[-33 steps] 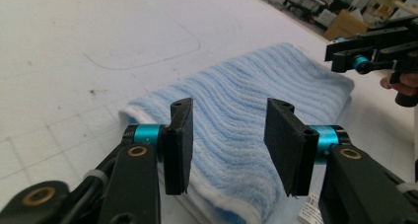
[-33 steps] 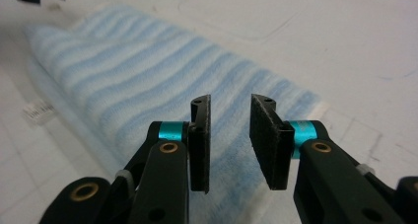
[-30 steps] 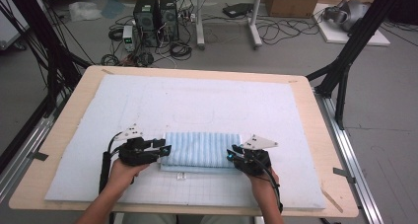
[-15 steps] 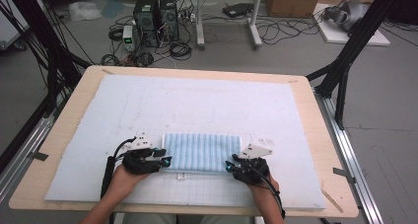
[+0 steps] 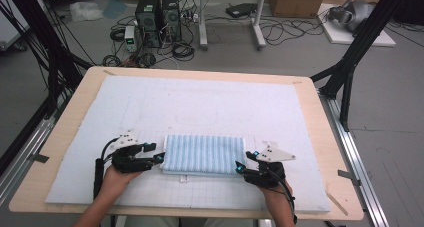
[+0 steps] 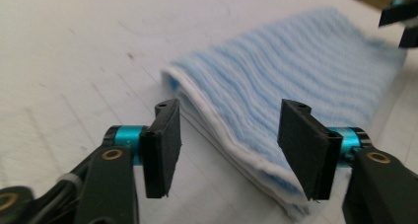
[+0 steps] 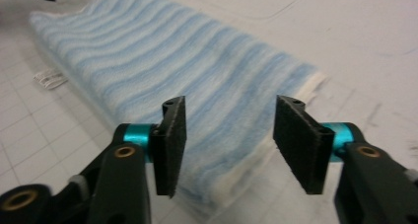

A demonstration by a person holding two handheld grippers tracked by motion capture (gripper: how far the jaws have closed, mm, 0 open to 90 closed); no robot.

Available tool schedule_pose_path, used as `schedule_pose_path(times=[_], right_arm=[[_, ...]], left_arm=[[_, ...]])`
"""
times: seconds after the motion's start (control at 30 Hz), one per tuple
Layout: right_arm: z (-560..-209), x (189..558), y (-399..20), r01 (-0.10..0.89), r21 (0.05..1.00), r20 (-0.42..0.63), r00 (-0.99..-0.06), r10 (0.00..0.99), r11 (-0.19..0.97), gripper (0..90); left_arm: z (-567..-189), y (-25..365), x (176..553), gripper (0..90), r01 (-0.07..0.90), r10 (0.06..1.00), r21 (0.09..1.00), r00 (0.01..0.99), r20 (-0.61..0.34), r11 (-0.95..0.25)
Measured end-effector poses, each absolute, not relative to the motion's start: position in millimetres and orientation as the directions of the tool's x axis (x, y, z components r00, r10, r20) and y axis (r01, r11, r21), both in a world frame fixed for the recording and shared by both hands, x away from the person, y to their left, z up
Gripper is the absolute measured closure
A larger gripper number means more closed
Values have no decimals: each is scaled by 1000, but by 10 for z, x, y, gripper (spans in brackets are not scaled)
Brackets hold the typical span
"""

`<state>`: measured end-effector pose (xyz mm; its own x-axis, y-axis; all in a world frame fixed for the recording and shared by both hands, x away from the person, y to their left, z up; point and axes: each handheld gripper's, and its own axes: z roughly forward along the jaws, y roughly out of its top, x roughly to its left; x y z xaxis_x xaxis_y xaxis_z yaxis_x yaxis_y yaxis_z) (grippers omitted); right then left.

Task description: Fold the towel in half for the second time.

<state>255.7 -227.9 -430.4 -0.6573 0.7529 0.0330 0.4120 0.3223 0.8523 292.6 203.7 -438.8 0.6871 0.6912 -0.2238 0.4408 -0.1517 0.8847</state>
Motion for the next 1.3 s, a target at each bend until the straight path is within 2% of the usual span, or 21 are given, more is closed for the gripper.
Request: schedule_pose_path(times=[0.07,0.13,0.3,0.37,0.5,1.3], right_arm=[[-4257,2549,-2337,401,859,7,-631,776,318,360],[-4230,2541,-2397,394,868,1,-610,792,303,319],[-4182,2500,-2625,389,875,-12,-578,816,289,281],[-4156,2476,-2691,382,877,-29,-563,826,291,231],[-4131,2437,-2812,370,893,-24,-530,848,256,108],[-4078,2352,-2926,335,911,-49,-493,868,242,107]], left_arm=[[-4332,2107,2923,356,418,696,901,682,-224,-120],[-4284,2157,2911,249,392,719,915,663,-210,-95],[-4179,2281,2897,224,319,699,945,692,-180,-73],[-4148,2316,2891,190,303,698,952,692,-183,-50],[-4131,2345,2877,186,292,709,955,684,-175,-46],[-4110,2385,2771,192,254,711,965,690,-137,-61]])
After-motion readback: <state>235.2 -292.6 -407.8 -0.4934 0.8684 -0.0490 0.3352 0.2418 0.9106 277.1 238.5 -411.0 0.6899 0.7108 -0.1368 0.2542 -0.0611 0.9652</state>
